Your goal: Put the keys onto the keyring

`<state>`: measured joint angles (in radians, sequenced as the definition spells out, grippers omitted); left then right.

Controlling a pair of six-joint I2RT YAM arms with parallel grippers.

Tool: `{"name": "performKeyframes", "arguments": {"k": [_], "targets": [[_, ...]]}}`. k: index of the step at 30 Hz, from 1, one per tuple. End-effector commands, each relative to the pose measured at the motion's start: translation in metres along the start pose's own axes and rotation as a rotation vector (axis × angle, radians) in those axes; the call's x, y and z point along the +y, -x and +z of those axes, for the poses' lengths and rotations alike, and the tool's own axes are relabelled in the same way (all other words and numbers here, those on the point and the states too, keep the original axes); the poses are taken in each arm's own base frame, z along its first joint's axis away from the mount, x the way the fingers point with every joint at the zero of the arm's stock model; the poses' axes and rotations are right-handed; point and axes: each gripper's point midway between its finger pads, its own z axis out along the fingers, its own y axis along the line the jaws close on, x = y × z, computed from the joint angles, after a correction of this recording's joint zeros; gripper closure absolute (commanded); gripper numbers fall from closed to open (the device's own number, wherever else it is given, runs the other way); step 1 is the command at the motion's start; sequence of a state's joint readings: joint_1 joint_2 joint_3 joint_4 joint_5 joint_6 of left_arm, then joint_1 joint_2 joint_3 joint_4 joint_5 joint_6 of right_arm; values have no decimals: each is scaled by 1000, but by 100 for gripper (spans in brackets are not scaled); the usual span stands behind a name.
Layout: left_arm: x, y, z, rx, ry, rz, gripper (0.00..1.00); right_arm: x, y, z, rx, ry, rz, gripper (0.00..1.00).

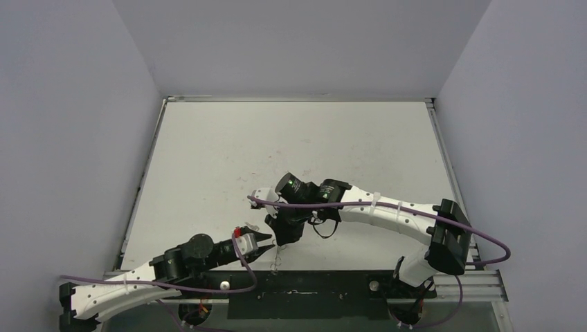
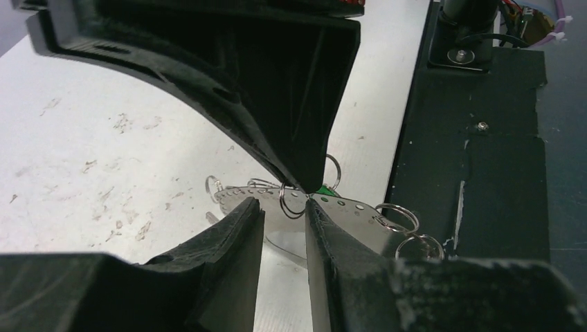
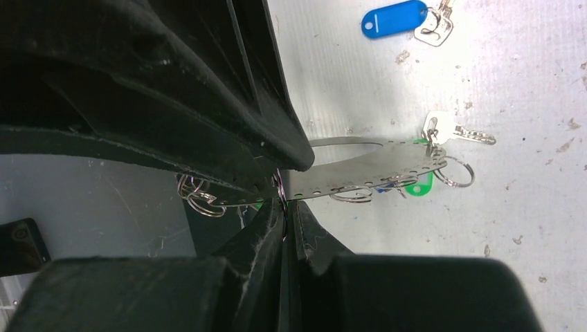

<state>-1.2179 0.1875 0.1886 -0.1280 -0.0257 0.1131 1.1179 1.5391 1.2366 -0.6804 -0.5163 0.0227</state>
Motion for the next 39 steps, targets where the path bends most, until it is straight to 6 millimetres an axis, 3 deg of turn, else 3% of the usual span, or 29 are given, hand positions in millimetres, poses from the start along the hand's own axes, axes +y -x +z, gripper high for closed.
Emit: {"name": "performKeyframes", "arguments": {"k": [1, 4, 10, 15, 19, 22, 28, 34, 39], "targets": [[-10, 28, 6, -84, -64, 5, 73, -2, -2, -4, 49, -10, 30, 100], [-13, 26, 10, -60, -85, 15, 76, -1, -3, -4, 64, -6, 17, 100], [-15, 29, 17, -49, -99, 26, 96, 0, -3, -3, 71, -8, 13, 100], [-14, 37, 15, -91, -94, 19, 100, -2, -4, -1, 84, -12, -10, 100], [-13, 46, 11, -141, -82, 4, 97, -2, -2, -1, 80, -9, -17, 100], [-12, 46, 8, -158, -77, -13, 81, -2, -1, 0, 79, -8, -17, 100], [-13, 45, 10, -159, -79, -23, 81, -1, 1, -1, 74, -5, -21, 100], [-13, 34, 15, -93, -81, -12, 87, 2, 1, -1, 86, -2, -34, 100], [-13, 31, 15, -64, -83, -12, 79, 3, -2, -4, 123, -11, -72, 100]]}}
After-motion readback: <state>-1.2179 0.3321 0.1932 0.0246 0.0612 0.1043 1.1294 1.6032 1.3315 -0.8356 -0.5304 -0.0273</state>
